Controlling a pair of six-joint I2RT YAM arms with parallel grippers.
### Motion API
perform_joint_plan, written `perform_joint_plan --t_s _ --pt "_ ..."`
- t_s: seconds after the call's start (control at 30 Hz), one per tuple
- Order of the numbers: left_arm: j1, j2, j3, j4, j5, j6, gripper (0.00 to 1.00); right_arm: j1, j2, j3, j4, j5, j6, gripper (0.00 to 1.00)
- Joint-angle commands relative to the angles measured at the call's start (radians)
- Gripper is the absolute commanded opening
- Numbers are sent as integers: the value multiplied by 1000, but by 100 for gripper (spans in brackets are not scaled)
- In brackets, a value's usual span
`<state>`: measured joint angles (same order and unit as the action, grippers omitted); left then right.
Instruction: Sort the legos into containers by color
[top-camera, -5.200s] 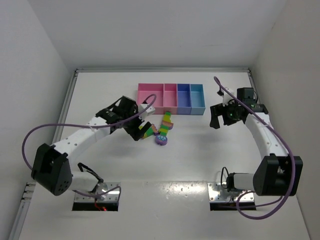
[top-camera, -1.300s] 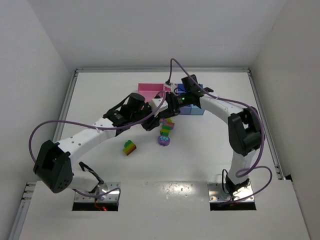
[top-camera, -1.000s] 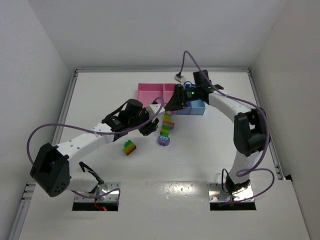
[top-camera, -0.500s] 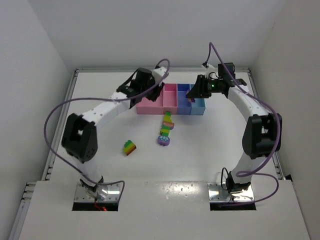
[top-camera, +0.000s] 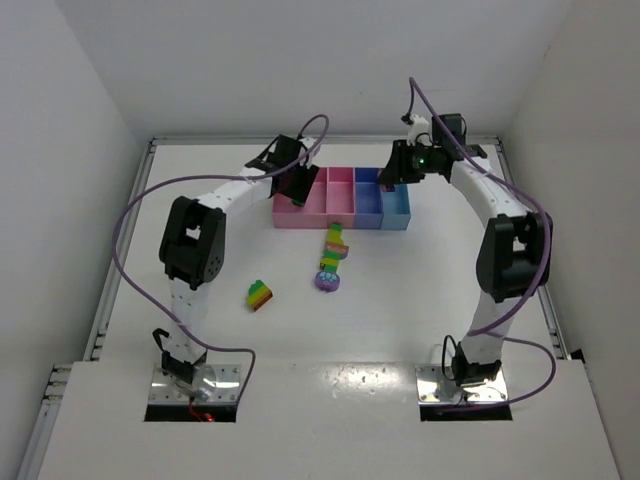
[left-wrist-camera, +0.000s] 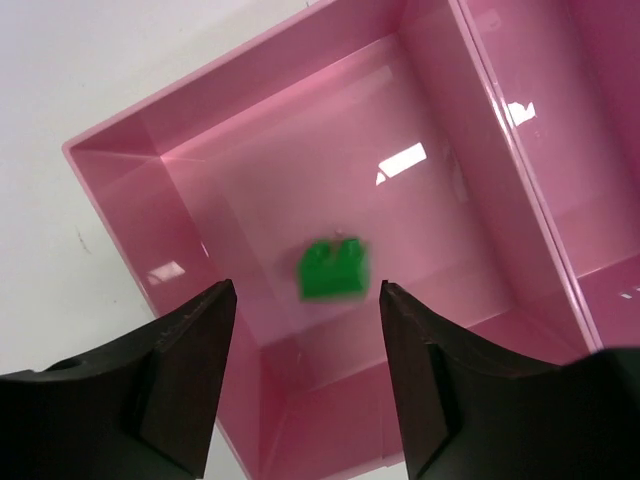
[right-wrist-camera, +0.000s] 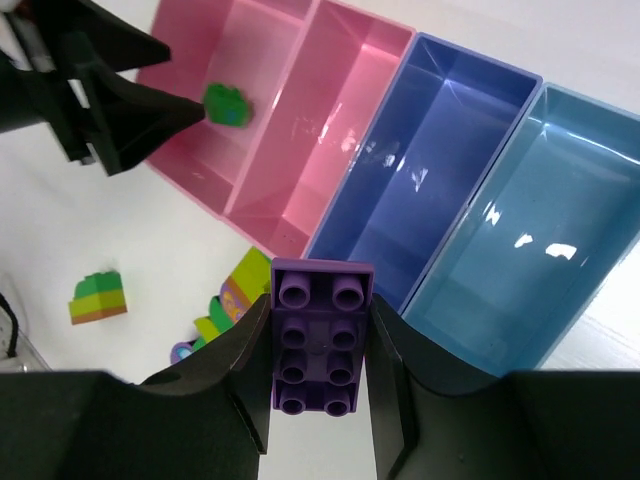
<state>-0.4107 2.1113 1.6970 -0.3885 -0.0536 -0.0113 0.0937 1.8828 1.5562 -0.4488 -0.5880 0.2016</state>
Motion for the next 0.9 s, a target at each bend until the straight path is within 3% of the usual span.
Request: perform_joint_plan --t_s 0.0,0.4,0.5,0.53,0.63,0.73,0.87 --pt "15 -51 26 14 -14 -26 66 18 51 68 -2 8 -56 0" --pt "24 -296 -83 14 52 -79 70 67 165 154 -2 63 -76 0" --pt "24 -365 -128 14 41 -59 71 92 193 163 -11 112 -87 14" --pt "33 -396 -152 14 41 -47 71 103 206 176 -11 138 -87 30" --pt "44 -445 -200 4 81 -17 72 112 229 186 -11 181 -87 57" --pt "53 -510 -290 -21 216 58 72 123 230 196 -11 206 -87 66" --pt "53 -626 -409 -62 282 135 72 123 202 185 -11 229 -87 73"
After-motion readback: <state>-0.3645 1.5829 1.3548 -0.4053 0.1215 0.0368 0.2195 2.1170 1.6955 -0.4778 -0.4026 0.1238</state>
